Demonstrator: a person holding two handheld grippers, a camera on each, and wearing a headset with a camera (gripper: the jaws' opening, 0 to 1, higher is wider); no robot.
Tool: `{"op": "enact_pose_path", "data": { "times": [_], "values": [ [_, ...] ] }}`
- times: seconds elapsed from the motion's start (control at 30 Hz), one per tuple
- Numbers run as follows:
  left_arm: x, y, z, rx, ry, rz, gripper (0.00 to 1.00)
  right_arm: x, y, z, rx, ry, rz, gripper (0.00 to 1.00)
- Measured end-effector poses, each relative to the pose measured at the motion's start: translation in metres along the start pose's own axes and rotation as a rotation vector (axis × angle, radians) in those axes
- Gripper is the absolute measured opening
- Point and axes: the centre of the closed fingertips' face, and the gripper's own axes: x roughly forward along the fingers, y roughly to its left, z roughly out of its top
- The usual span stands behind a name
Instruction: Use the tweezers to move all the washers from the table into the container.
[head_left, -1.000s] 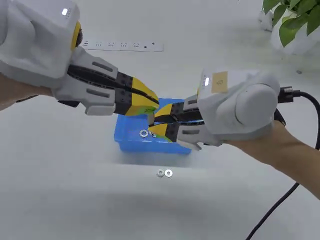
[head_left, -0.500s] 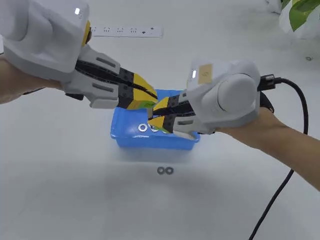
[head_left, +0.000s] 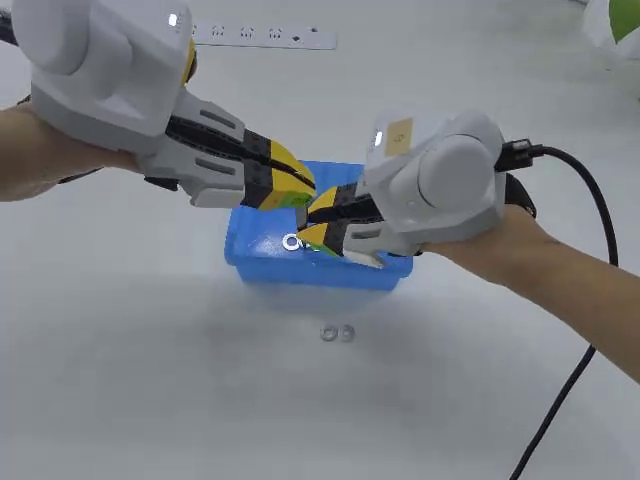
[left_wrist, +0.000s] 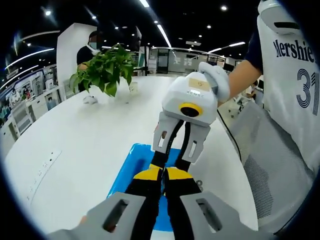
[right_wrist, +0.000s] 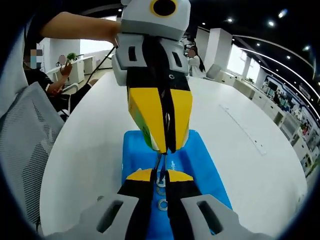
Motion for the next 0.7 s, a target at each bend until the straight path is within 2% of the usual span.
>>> {"op": "enact_pose_path", "data": {
  "times": [0.1, 0.27, 0.5, 0.7],
  "values": [
    [-0.001, 0.000, 0.001, -0.009, -0.007, 0.006, 0.06, 0.000, 0.000, 0.000, 0.006, 0.000, -0.006, 0.10],
    [-0.001, -0.002, 0.002, 0.011, -0.004, 0.005, 0.06, -0.001, 0.000, 0.000, 0.000, 0.003, -0.005, 0.11],
    [-0.006, -0.010, 0.012, 0.016, -0.015, 0.007, 0.06, -0.010, 0.000, 0.005, -0.005, -0.008, -0.028, 0.11],
    [-0.012, -0.017, 0.023, 0.069, -0.019, 0.011, 0.05, -0.019, 0.002, 0.015, -0.020, -0.031, -0.040, 0.11]
  ]
}}
